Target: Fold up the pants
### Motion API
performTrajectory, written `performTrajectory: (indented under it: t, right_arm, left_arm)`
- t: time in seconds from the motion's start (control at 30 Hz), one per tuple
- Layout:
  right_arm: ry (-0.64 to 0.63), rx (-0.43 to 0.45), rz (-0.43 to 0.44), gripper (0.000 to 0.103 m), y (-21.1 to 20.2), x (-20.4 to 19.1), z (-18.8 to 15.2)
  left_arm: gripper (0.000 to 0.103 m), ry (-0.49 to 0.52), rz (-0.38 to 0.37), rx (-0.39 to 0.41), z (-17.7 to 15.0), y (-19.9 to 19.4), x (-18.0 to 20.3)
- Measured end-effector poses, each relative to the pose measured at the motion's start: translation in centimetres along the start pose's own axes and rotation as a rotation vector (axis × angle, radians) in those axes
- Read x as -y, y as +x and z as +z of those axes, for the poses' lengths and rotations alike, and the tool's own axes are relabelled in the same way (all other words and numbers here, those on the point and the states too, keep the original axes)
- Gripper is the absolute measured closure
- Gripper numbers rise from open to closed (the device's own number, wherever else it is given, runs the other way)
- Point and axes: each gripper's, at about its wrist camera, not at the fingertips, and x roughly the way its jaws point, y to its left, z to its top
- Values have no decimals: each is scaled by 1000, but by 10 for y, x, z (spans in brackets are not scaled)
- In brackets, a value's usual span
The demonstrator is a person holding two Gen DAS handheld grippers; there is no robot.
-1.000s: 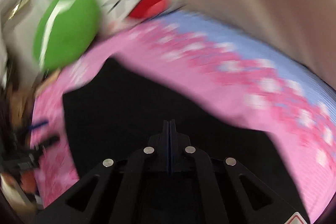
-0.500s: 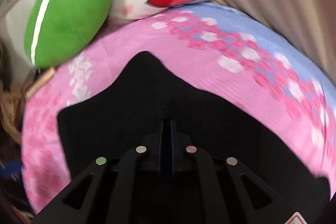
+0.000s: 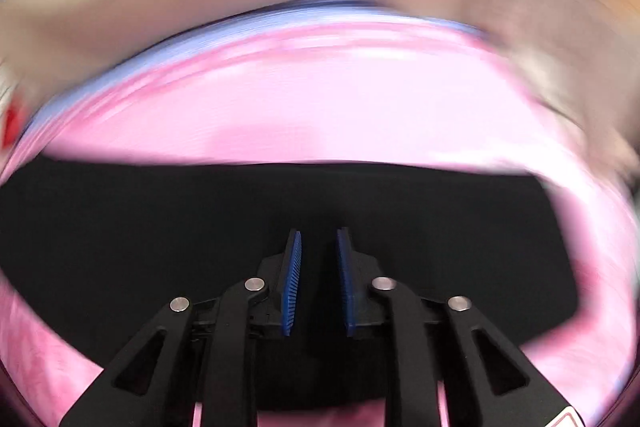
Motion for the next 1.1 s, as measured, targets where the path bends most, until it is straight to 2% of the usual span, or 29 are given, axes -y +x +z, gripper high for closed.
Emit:
performTrajectory:
  t: [0.03,0.1,0.17,0.23,0.3,0.37,0.4,0.5,0.57,0.6,0.67,0.7,0.73,0.77,0.83,0.9,1.0,1.07,1.1]
  right_arm:
    - [51,27,-38,76,-9,34,-1]
    - [115,37,-17,75,-17,81,-1]
    - [137,32,32,56,-13,110,3]
    - [89,29,1,54,-5,120,8]
    - [41,17,33,94,10,116,14]
    - [15,5,76,98,17,117,22]
    - [-8,39,88,99,7,113,30]
    - [-22,226,135,99,-53,113,56]
    - [-46,285,117,99,-68,119,64]
    - [-63,270,93,99,-58,121,64]
    - [-87,77,68,99,4,127,52]
    - [-83,-24,21,99,32,130,42]
    - [-74,-46,-33,99,46,134,30]
    - [-57,21,-21,96,36,137,25]
    - [25,90,41,95,13,147,24]
    - [41,127,116,95,-4,144,19]
    - [25,85,187,95,-1,135,14]
    - [14,6,95,98,25,133,5]
    - [73,27,130,97,22,141,3]
  left_arm:
    - [9,17,-7,-2,2,0,13]
    - [9,45,-26,-5,4,2,42]
    - [9,72,-43,-12,7,3,73]
    - [9,88,-57,-12,8,1,97]
    - [9,98,-58,-11,9,0,115]
    - [9,112,-53,-19,11,0,128]
    - [9,118,-47,-24,12,0,134]
    - [9,130,-5,-12,17,-1,142]
    - [9,132,15,2,18,-1,145]
    - [9,130,25,5,19,1,146]
    - [9,125,35,-3,20,7,147]
    - [9,122,41,-10,20,11,147]
    - [9,123,50,-18,20,14,148]
    - [9,127,62,-20,20,17,148]
    - [9,128,78,-24,19,20,146]
    - [9,122,75,-24,19,22,143]
    - [9,110,73,-28,17,26,140]
    - [9,92,71,-34,16,27,135]
    - [9,86,70,-35,15,27,132]
